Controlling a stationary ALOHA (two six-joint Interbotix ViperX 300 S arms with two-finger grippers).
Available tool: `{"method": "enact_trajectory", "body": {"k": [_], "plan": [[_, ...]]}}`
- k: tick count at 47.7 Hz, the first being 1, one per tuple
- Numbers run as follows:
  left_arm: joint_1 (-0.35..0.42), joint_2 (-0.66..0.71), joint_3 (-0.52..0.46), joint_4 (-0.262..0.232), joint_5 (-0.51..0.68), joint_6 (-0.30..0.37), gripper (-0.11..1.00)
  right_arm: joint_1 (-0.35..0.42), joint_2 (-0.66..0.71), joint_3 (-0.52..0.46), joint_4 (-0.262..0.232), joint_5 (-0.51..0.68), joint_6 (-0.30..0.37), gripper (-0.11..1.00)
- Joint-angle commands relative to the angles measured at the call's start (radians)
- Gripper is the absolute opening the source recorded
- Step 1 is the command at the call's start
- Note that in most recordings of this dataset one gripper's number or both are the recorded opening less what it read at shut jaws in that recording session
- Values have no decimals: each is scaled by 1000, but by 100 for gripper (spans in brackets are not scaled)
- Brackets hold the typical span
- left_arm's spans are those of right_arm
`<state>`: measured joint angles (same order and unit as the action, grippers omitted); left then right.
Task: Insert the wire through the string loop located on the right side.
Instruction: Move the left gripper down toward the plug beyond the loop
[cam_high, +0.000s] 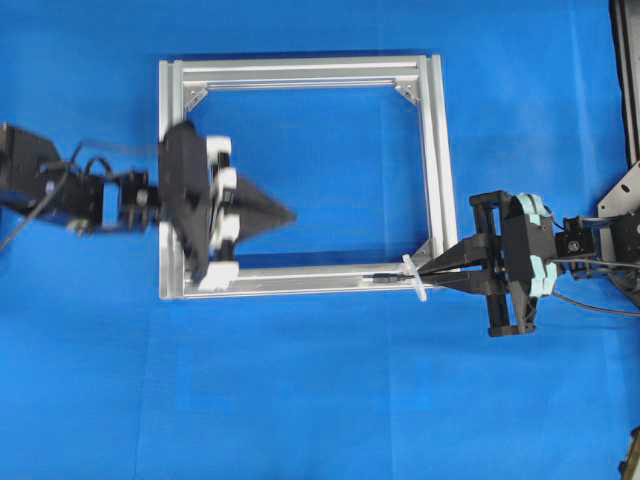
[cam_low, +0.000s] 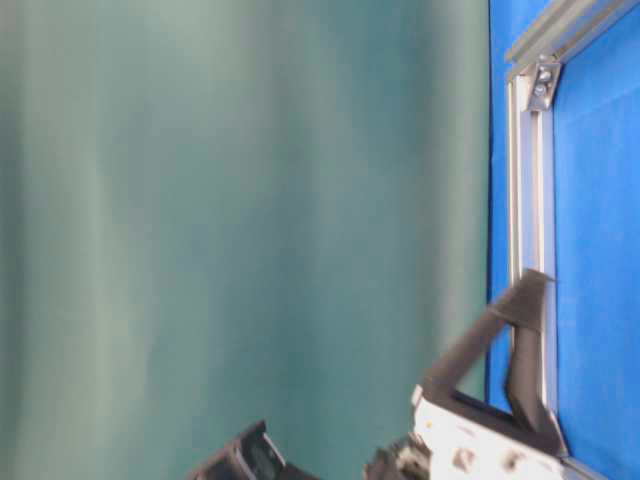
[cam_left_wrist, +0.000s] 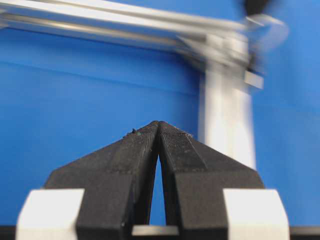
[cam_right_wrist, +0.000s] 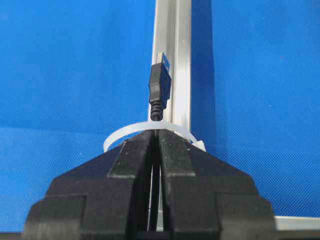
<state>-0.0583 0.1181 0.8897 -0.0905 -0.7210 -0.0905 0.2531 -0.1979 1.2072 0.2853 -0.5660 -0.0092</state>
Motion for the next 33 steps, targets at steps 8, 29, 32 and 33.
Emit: {"method": "enact_trajectory", "body": {"k": [8, 29, 32, 33], "plan": [[-152, -35, -9, 2, -9, -2, 0, 0, -6, -15, 2, -9, 0, -3], [-181, -28, -28, 2, -3, 0, 0, -2, -6, -15, 2, -11, 2, -3], [-176, -21, -46, 3, 0, 0, 0, 0, -6, -15, 2, -11, 2, -3], [-176, -18, -54, 2, 2, 0, 0, -2, -6, -15, 2, -11, 2, -3]]}}
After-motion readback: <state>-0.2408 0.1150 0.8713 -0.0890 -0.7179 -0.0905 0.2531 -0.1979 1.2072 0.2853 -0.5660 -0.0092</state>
